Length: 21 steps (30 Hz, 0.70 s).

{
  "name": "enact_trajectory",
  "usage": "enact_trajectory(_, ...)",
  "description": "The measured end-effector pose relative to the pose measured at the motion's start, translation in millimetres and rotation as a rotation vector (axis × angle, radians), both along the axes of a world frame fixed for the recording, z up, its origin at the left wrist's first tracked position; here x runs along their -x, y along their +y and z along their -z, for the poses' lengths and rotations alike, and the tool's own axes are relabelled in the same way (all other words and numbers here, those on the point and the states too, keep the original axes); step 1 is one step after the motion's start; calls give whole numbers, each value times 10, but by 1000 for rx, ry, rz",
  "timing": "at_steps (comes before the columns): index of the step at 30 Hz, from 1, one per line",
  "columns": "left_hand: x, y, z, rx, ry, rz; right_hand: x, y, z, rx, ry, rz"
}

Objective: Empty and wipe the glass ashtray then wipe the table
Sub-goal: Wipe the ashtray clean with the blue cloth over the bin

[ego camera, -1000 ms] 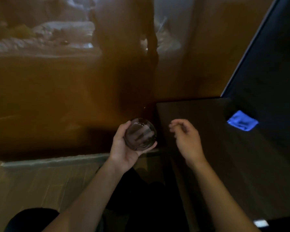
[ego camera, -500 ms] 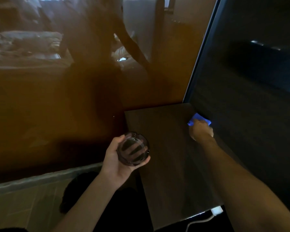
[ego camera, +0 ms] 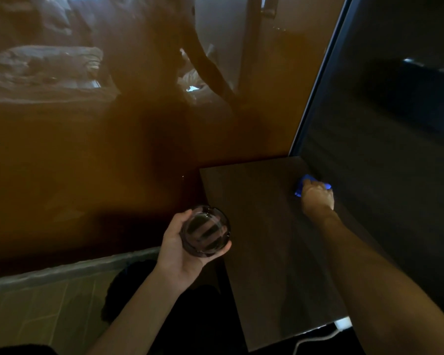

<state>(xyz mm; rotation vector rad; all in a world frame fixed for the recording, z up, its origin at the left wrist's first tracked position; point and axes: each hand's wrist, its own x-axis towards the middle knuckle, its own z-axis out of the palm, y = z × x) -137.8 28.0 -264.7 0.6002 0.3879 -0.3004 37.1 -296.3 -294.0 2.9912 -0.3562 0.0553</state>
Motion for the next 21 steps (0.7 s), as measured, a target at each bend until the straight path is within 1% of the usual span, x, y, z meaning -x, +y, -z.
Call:
enact_trajectory(2,9,0,2,-1,-10,3,46,39,30,-3,-21,-34)
enact_trajectory(5,32,12,-20,1,-23,13,157,90,4,-117,-61,-63)
enact_trajectory(8,72,11,-45,1,-22,24,246,96,-45,-272,-45,-112)
enact_trajectory(12,135,29,-68,-6,-47,30,414,78,-81,-339,-2,-200)
enact_trajectory(14,167,49,-79,-5,-54,26,503,79,-108,-450,12,-226)
enact_trajectory(18,212,84,-90,-12,-69,24,703,227,-383,-744,-58,-200)
enact_trajectory(21,239,91,-100,-32,-66,16,869,432,-712,-974,-180,-306)
